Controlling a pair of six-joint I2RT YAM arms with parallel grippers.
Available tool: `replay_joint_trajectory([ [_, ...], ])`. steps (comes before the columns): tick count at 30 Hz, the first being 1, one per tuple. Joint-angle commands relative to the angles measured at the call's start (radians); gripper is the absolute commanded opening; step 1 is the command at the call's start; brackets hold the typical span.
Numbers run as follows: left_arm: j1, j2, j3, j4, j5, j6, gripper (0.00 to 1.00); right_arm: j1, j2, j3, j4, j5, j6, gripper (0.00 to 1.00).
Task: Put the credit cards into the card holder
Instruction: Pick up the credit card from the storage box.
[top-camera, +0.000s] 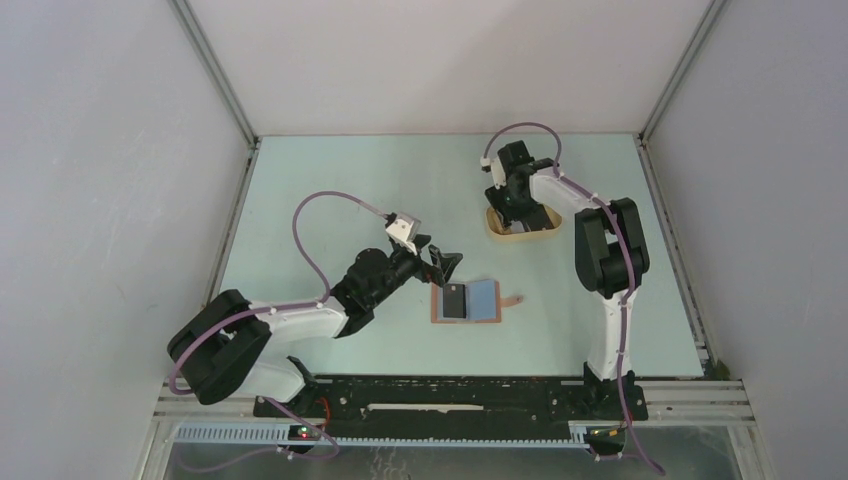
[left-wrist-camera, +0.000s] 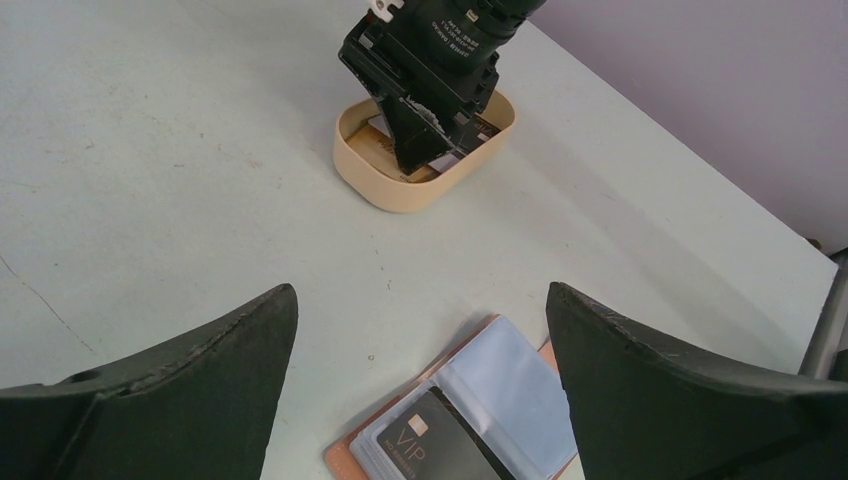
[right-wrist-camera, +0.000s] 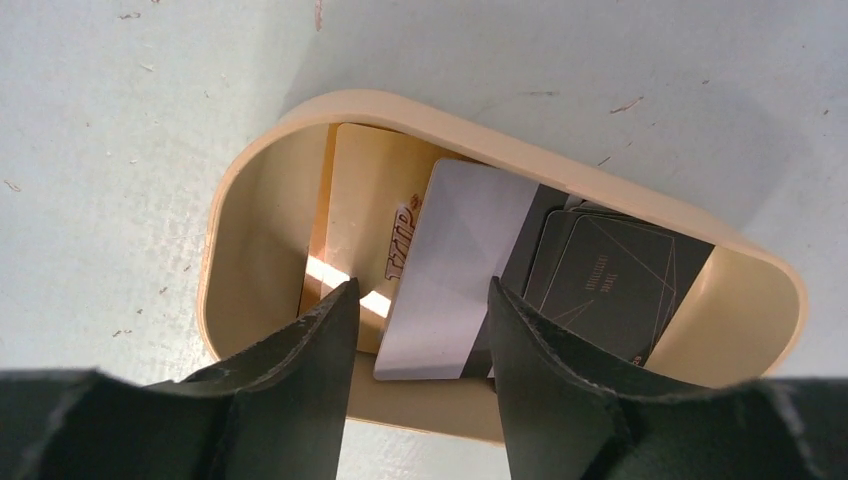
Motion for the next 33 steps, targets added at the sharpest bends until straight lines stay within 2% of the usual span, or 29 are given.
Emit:
replay_joint_trajectory([
  [1, 0.004, -0.029, -0.018, 0.047, 0.018, 0.001, 0.99, -0.007, -0.051, 0.017, 0.015, 0.043, 0.002, 0.55],
  [18, 0.004, -0.028, -0.019, 0.05, 0.025, 0.003, 0.99, -0.081, -0.128, 0.002, 0.014, 0.005, -0.004, 0.31],
  [33, 0.004, -0.029, -0.02, 0.05, 0.025, 0.003, 0.99, -0.138, -0.153, -0.014, 0.015, 0.047, -0.018, 0.23],
])
